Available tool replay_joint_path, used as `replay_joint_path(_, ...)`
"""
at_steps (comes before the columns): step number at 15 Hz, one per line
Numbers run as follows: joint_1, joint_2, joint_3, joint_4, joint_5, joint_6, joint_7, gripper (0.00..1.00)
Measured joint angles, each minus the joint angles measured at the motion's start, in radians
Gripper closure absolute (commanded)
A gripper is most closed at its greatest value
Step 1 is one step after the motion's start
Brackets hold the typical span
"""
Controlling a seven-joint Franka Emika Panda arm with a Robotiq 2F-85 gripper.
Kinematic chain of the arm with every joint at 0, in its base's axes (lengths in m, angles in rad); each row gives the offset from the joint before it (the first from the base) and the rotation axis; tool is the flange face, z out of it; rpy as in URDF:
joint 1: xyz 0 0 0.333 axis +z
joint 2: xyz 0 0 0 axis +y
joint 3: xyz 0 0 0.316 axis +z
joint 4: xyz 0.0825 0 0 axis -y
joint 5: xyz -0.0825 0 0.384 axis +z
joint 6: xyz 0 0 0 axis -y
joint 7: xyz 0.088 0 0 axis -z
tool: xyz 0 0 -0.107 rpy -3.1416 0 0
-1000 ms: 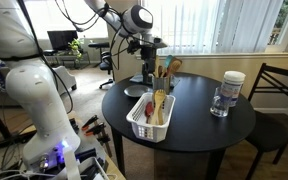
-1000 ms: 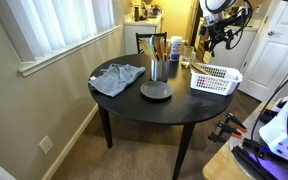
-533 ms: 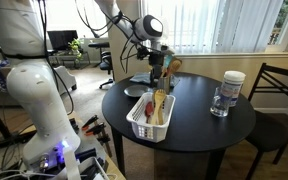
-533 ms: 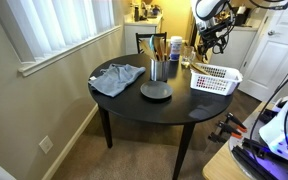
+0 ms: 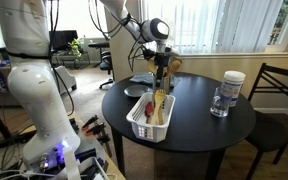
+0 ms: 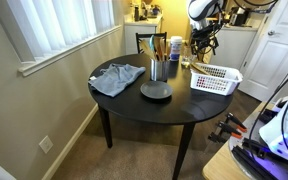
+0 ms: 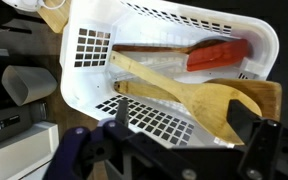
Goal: Put one wooden spoon from the basket in the silver container.
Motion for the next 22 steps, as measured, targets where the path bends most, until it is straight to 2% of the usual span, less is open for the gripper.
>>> replay_joint_path(7, 0.028, 0.094, -0.017, 0.106, 0.040, 0.000, 0.118, 0.00)
replay_joint_path(14, 0.030, 0.175, -0.028, 0.178, 0.092, -0.001, 0.144, 0.00)
replay_joint_path(22, 0.031, 0.203, -0.044, 0.199, 0.095, -0.015, 0.144, 0.00)
